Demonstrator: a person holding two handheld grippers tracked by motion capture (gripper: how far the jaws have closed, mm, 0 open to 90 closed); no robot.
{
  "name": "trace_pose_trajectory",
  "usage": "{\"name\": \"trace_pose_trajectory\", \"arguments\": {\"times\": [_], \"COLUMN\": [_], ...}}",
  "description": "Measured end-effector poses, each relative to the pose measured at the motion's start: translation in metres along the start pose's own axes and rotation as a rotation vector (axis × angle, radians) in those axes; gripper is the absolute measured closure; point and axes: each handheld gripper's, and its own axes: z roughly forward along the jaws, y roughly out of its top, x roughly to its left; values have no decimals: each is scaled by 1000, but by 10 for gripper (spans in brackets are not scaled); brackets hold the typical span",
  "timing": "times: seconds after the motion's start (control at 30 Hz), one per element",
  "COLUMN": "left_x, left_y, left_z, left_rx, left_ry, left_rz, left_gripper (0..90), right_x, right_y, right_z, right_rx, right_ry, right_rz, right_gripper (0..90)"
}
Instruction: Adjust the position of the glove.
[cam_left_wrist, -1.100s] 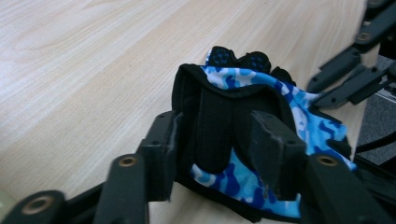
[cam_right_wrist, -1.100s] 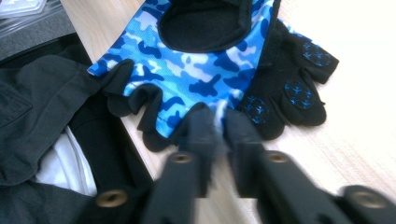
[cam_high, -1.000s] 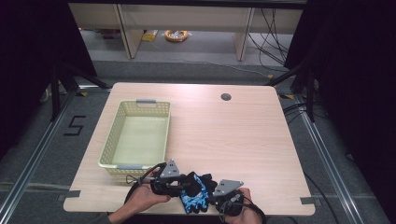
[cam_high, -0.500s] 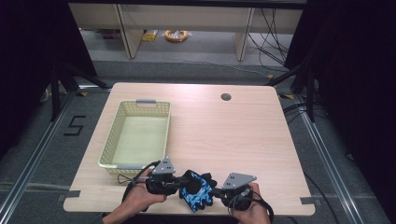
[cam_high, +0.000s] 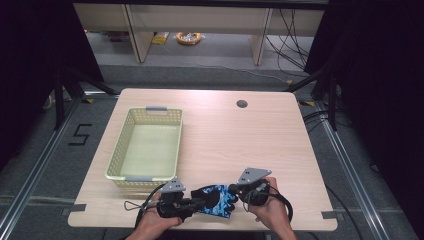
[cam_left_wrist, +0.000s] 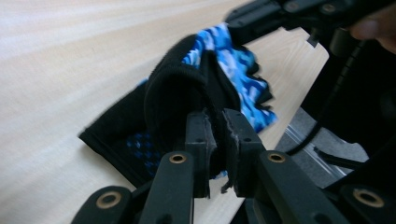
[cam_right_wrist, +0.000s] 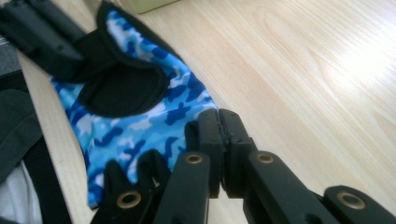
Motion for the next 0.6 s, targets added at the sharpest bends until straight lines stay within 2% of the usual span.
{"name": "trace_pose_trajectory", "arguments": {"times": [0.03,0.1,0.17,0.2,0.23,0.3,0.37,0.4,0.43,0.47,0.5,0.53,0.6], "left_x": [0,0,3,5,6,8,11,12,12,12,13,13,13], "left_y": [-2,-5,-7,-8,-9,-13,-17,-18,-19,-19,-19,-19,-19], "left_z": [1,3,5,5,5,7,9,9,9,10,8,8,8], "left_rx": [1,1,17,14,21,24,37,36,38,26,35,35,29], "left_ry": [-4,12,-1,-6,-5,13,6,15,14,24,24,23,32], "left_rz": [-1,-10,-28,-51,-50,-51,-77,-73,-68,-65,-61,-61,-65], "left_gripper": [803,800,793,788,784,778,762,751,751,745,732,721,700], "right_x": [-1,-4,-5,-7,-8,-9,-12,-11,-11,-9,-8,-10,-8], "right_y": [2,5,7,8,9,10,10,9,9,8,7,6,4], "right_z": [3,8,13,15,20,25,32,40,40,41,44,45,47], "right_rx": [3,23,32,38,32,40,45,68,68,81,95,109,107], "right_ry": [2,12,23,25,37,36,48,41,41,40,45,44,31], "right_rz": [-6,-17,-12,-27,-42,-33,-30,-39,-39,-18,-12,-31,-18], "right_gripper": [891,891,891,891,891,890,889,888,888,888,886,883,873]}}
